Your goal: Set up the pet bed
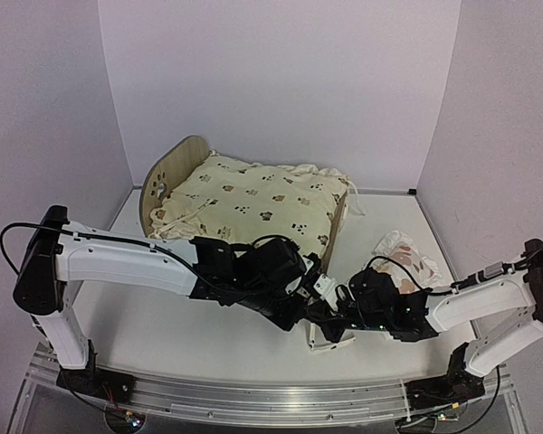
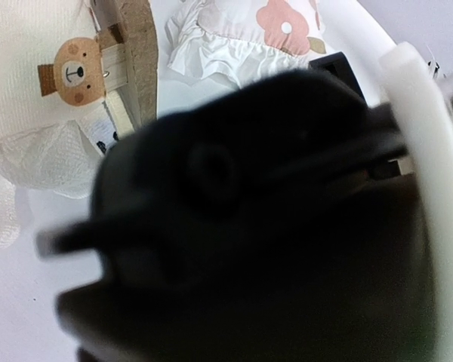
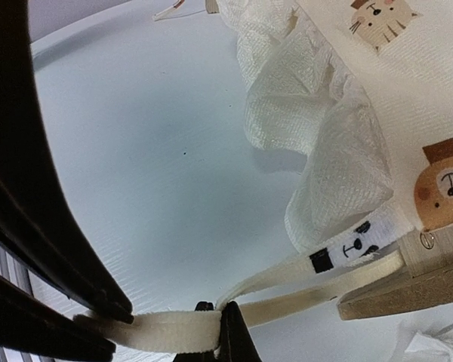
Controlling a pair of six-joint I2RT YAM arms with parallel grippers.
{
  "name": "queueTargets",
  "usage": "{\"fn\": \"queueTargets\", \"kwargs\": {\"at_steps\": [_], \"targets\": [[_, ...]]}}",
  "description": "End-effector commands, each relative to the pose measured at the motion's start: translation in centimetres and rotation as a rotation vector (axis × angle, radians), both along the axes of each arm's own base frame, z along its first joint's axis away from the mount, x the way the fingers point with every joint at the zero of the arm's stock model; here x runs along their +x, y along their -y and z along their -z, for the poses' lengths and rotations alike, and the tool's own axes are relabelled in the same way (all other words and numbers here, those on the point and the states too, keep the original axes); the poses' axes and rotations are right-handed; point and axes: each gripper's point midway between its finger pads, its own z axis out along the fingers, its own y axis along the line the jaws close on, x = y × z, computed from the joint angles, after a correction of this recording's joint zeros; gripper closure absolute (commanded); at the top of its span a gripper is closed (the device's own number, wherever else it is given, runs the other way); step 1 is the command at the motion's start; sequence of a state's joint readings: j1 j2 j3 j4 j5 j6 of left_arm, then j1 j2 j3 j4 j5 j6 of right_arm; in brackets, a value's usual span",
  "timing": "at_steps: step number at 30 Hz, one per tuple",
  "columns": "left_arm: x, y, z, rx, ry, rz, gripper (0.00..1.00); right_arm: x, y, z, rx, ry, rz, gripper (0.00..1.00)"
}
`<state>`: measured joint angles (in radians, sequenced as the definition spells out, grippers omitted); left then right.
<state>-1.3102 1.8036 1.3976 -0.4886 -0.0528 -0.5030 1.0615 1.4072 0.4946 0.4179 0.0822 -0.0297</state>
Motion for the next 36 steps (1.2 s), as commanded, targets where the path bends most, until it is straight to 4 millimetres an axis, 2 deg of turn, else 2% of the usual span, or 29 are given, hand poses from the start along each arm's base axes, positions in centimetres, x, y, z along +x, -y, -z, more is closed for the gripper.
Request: {"fn": "queueTargets", "kwargs": {"at_steps": [1,3,5,7,9,14,17,20,25,28,31,36], "targets": [[0.0,-0.4,-2.8,-0.064,0.024,-0.002,0.69,1.4,-0.9,-4.2,0.095,0.093,0.042,1.00],[0.1,-0.8,-3.2,-0.070,0.035,-0.012,0.43,2.0,-0.6,-4.4,0.086,0.102,0.078,1.00],[0.1,-1.5,-3.7,-0.089,0.046,-0.019,0.24,2.4,-0.3,-4.6,0.080,0.106,0.107,1.00],[0.0,-2.4,-3.9,-0.103,0.060,-0.027,0.11,2.7,-0.1,-4.9,0.072,0.104,0.135,1.00],[0.0,-3.3,-4.3,-0.119,0.076,-0.033,0.04,3.0,0.1,-5.1,0.062,0.104,0.157,1.00],[-0.4,-4.6,-4.3,-0.196,0.130,0.010,0.05,3.9,0.8,-6.1,0.052,0.072,0.244,1.00],[-0.8,-4.5,-3.7,-0.282,0.196,0.067,0.15,4.2,1.2,-6.8,0.039,0.059,0.281,1.00],[-0.7,-3.9,-3.6,-0.355,0.256,0.099,0.16,4.2,2.0,-7.4,0.033,0.039,0.317,1.00],[-0.5,-1.3,-2.1,-0.358,0.274,0.147,0.22,3.7,3.3,-7.8,0.037,-0.024,0.373,1.00],[-0.4,0.3,-1.1,-0.366,0.271,0.165,0.27,2.9,3.9,-7.1,0.040,-0.087,0.386,1.00],[-0.6,1.5,-0.9,-0.408,0.271,0.186,0.28,2.5,4.5,-6.4,0.054,-0.133,0.416,1.00],[-0.1,3.5,0.2,-0.405,0.265,0.183,0.31,2.0,4.5,-6.5,0.085,-0.180,0.425,1.00]]}}
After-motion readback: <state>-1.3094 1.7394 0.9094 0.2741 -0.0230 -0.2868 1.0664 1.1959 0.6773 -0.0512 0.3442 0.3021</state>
